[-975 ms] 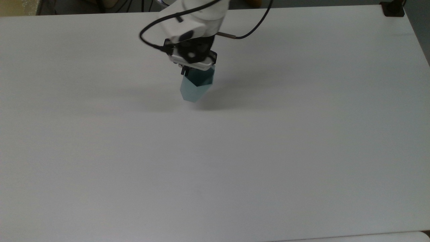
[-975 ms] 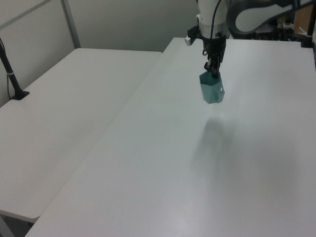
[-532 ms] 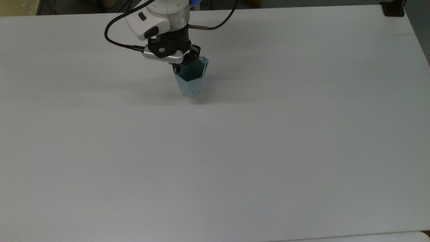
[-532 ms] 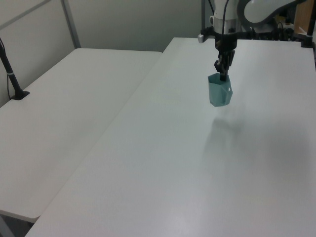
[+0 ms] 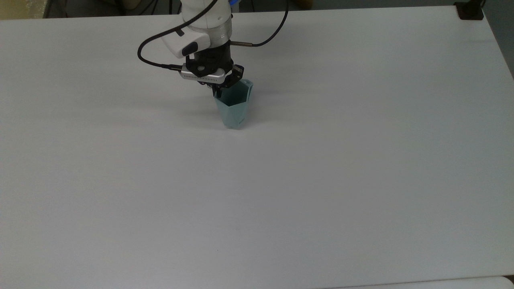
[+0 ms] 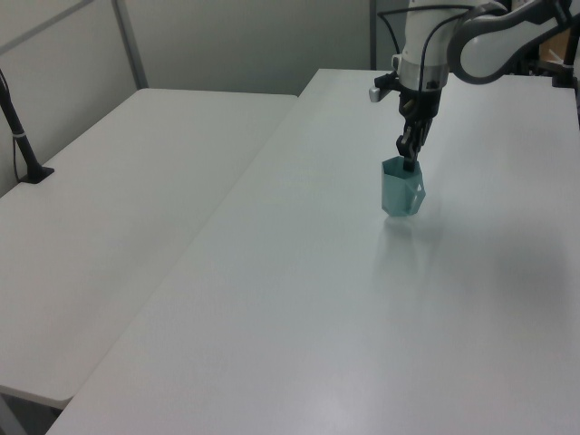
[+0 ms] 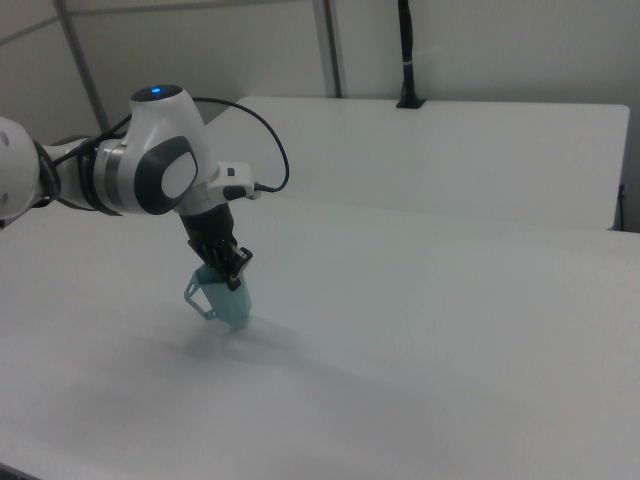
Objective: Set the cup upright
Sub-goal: 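Lower the upright cup onto the table and open the gripper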
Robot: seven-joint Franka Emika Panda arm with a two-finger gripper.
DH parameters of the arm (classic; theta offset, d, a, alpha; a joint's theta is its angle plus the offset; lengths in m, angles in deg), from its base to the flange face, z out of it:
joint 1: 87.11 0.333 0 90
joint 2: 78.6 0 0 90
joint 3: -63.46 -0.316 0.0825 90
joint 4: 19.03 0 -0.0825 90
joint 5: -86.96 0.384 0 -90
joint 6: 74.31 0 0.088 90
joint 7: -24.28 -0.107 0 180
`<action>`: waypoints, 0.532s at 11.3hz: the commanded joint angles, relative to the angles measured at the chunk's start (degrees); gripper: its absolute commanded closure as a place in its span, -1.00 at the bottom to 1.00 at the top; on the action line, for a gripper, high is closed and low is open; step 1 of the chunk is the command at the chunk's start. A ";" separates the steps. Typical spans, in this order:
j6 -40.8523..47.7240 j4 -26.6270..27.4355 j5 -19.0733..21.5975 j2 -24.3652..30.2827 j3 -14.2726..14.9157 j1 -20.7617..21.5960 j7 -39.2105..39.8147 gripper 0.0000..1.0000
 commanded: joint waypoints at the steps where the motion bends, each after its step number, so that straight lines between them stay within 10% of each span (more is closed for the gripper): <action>1: -2.32 1.66 1.34 0.80 -0.03 0.34 -0.12 1.00; 6: -2.15 1.31 3.35 -1.05 -0.03 -0.02 -0.03 0.98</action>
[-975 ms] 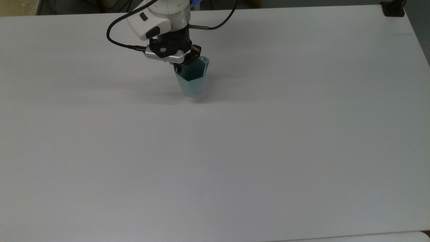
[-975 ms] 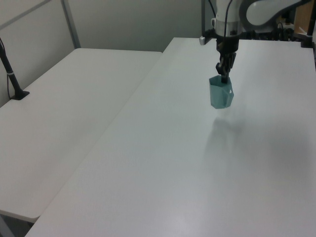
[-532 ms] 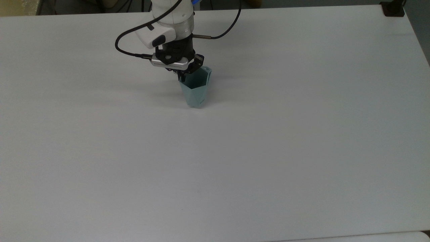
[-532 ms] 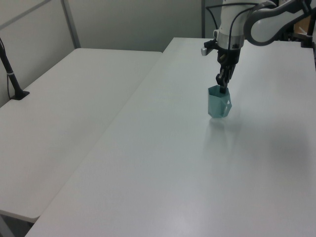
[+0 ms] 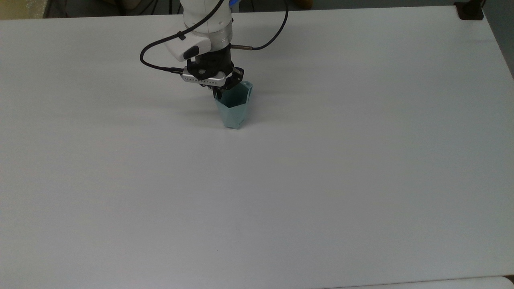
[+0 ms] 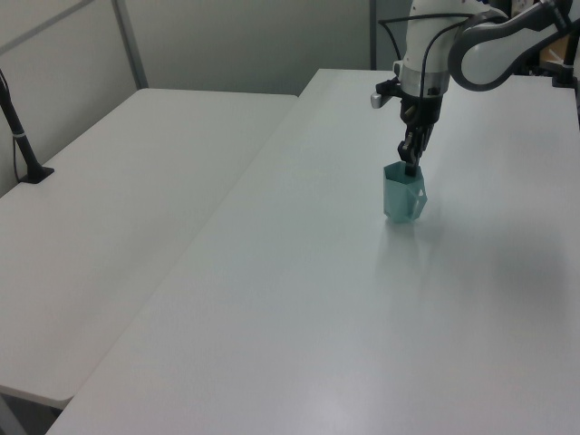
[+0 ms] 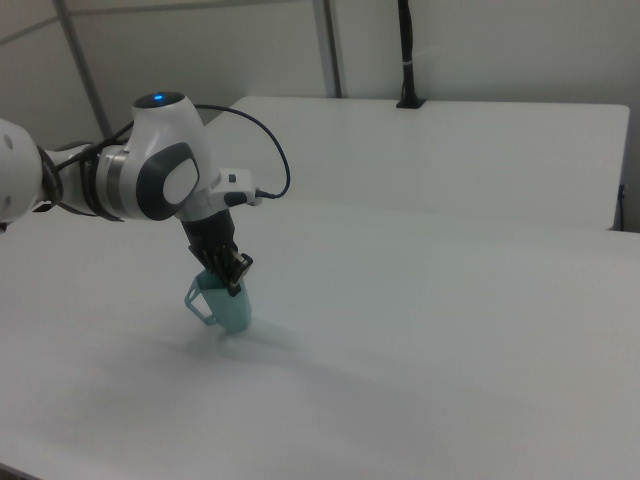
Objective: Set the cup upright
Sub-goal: 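Lower the upright cup onto the table and open the gripper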
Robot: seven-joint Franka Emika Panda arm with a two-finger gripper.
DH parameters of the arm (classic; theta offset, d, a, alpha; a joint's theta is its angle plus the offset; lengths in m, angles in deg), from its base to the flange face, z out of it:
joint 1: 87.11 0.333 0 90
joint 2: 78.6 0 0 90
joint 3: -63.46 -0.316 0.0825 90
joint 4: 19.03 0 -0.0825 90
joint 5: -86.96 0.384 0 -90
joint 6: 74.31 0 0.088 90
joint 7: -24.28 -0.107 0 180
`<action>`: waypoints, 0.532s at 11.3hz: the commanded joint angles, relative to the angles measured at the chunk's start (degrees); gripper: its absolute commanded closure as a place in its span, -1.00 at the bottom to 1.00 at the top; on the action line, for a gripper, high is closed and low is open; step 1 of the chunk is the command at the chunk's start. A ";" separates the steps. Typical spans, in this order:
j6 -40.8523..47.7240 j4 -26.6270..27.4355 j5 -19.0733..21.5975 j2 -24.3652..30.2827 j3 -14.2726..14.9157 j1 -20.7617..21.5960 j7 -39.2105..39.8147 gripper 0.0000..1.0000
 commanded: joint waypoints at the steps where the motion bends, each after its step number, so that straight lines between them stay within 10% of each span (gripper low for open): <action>1: -1.40 0.31 3.41 -0.58 -0.01 -0.07 -0.02 0.94; 4: -0.79 0.23 3.41 -0.67 -0.01 -0.07 -0.02 0.18; 6: -0.43 -0.21 3.06 -0.49 -0.01 0.02 0.94 -0.99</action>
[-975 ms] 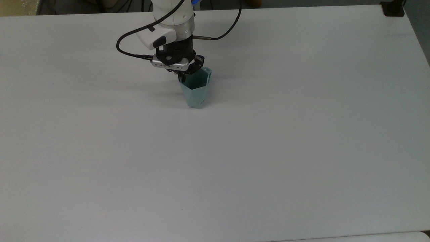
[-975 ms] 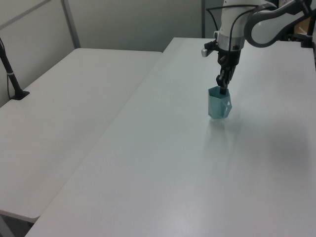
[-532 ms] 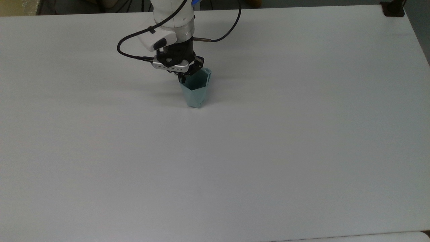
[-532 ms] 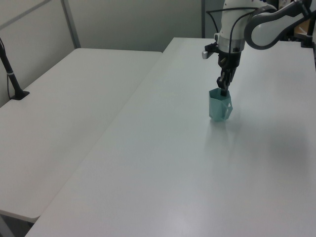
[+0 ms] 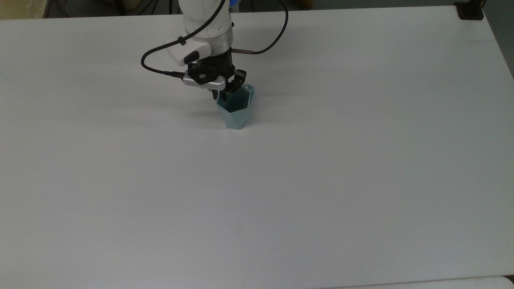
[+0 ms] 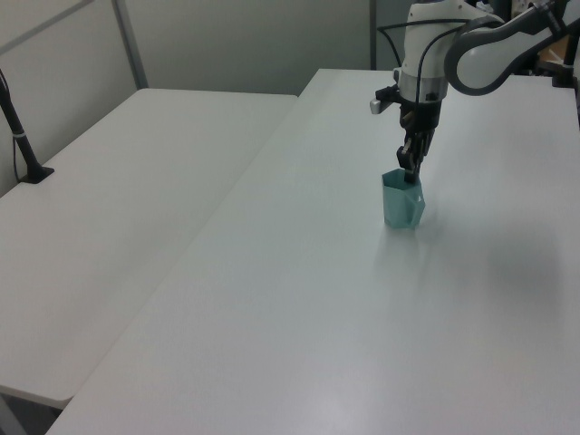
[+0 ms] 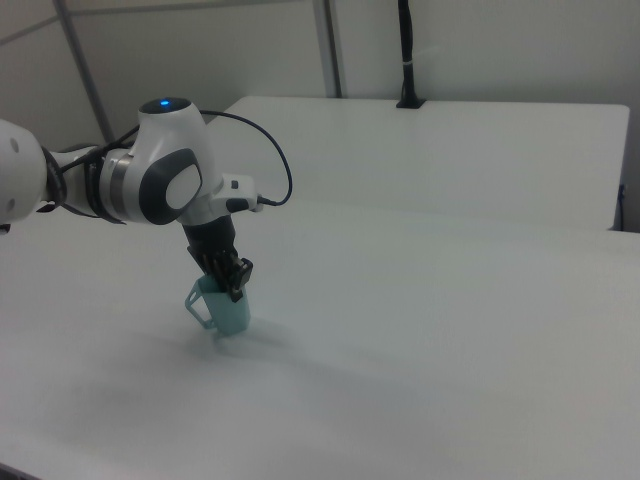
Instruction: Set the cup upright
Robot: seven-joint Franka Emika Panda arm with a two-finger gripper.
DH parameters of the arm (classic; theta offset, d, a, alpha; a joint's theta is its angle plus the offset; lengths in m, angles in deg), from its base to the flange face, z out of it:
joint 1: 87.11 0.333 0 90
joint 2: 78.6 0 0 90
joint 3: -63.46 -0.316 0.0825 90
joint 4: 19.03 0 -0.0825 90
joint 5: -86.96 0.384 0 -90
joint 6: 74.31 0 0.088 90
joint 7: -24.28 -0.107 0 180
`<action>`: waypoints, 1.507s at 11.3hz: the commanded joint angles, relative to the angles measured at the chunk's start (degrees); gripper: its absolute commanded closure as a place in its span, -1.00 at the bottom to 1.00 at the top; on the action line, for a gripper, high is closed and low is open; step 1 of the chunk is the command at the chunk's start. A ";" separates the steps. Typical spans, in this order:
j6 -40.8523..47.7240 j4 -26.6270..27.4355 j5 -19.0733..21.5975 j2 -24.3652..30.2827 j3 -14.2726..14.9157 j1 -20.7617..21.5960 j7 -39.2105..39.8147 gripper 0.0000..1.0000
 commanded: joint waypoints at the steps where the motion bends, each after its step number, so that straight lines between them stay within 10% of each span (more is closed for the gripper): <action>1: 0.48 -0.96 0.80 0.94 -0.01 0.09 0.96 -1.00; 8: 9.36 -12.20 0.71 3.58 0.34 -2.10 -0.54 -1.00; 17: 35.47 -26.89 0.80 7.27 0.78 -13.18 21.96 -1.00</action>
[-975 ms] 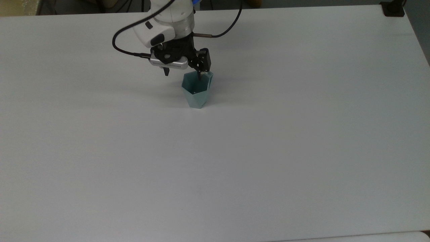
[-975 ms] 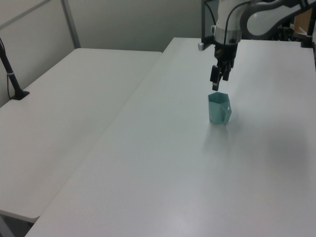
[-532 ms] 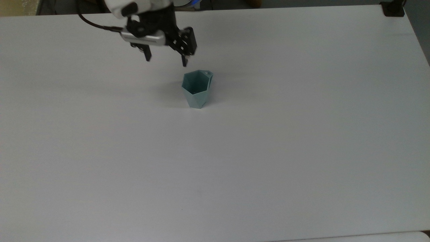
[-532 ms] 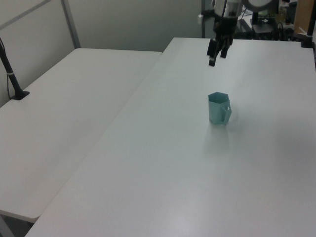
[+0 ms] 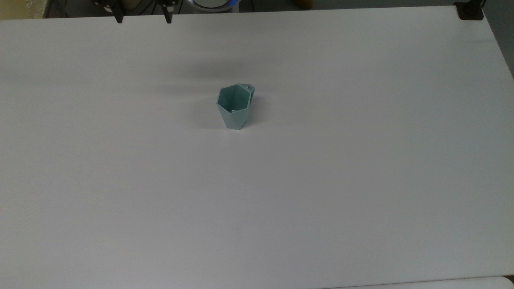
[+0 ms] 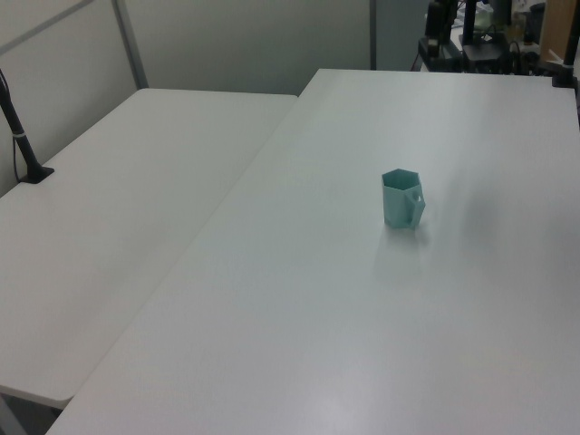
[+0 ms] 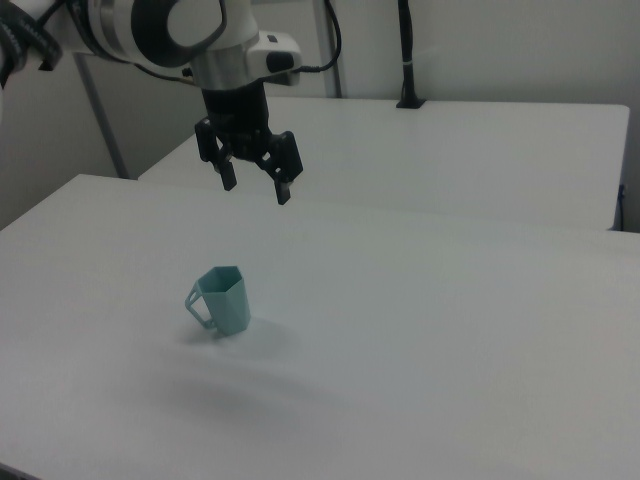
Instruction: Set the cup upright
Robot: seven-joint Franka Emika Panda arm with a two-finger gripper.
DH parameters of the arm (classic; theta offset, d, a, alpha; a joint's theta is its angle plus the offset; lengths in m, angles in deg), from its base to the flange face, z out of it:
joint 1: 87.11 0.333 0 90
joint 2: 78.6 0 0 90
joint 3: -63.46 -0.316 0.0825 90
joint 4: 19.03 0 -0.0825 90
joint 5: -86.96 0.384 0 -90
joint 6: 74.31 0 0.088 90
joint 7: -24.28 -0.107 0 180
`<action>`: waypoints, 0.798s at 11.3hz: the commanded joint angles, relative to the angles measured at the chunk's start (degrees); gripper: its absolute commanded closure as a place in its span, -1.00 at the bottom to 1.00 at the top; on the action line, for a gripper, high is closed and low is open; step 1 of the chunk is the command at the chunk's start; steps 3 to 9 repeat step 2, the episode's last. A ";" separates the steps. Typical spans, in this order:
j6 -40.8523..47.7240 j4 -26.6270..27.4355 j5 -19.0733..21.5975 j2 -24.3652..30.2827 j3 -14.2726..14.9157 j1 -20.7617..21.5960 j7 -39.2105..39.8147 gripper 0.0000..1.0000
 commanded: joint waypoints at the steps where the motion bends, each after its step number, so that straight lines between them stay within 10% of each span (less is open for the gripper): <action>1: 1.89 -1.45 0.86 0.58 -0.15 -0.93 2.02 -1.00; 9: 1.89 -1.45 0.86 0.76 -0.15 -0.93 2.02 -1.00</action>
